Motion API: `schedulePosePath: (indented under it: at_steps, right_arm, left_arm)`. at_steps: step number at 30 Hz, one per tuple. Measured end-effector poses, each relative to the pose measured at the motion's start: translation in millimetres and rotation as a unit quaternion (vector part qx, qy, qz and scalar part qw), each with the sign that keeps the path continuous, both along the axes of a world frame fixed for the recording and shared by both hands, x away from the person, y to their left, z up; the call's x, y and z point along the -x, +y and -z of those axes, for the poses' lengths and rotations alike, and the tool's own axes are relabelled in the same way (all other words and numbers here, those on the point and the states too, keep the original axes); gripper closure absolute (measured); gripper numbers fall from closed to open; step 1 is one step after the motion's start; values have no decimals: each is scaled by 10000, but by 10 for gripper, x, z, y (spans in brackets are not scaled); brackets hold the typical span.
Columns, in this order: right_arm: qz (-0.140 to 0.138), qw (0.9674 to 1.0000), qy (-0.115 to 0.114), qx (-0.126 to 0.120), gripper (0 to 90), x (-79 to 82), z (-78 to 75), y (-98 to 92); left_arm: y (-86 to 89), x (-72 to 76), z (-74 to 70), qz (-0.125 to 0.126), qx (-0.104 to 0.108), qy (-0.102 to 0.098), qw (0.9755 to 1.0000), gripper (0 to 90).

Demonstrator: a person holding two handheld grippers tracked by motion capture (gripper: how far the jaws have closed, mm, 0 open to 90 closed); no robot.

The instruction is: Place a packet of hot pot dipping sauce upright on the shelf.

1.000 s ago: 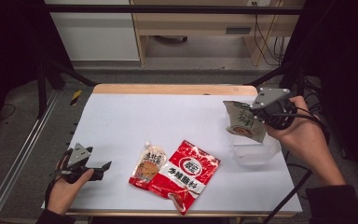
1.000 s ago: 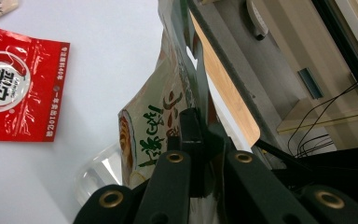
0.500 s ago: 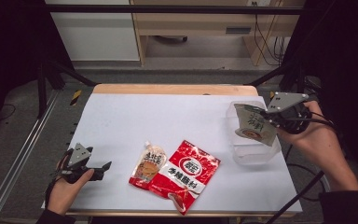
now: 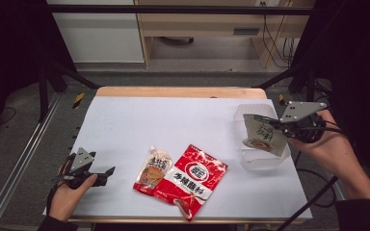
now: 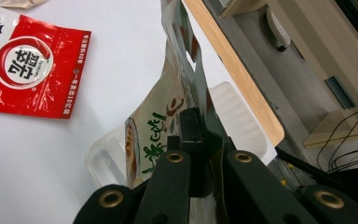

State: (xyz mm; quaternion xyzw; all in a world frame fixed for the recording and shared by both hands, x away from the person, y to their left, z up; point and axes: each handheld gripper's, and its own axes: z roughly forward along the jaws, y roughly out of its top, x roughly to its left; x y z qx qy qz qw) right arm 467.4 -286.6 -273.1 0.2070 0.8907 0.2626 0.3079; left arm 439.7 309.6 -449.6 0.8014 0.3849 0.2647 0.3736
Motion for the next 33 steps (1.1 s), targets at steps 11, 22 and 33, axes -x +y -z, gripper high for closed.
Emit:
schedulePosePath:
  at_steps: [11,22,33]
  right_arm:
    - [-200,9995,82,-226,900,-17,54,-87]
    - [-321,9986,195,-380,900,30,75,-174]
    - [-595,9966,273,-495,900,101,67,-195]
  left_arm:
    - [3,0,-2,-6,-3,4,10000,94]
    - [2,-3,3,-20,-12,13,10000,94]
    - [-2,-6,3,-3,-35,13,10000,94]
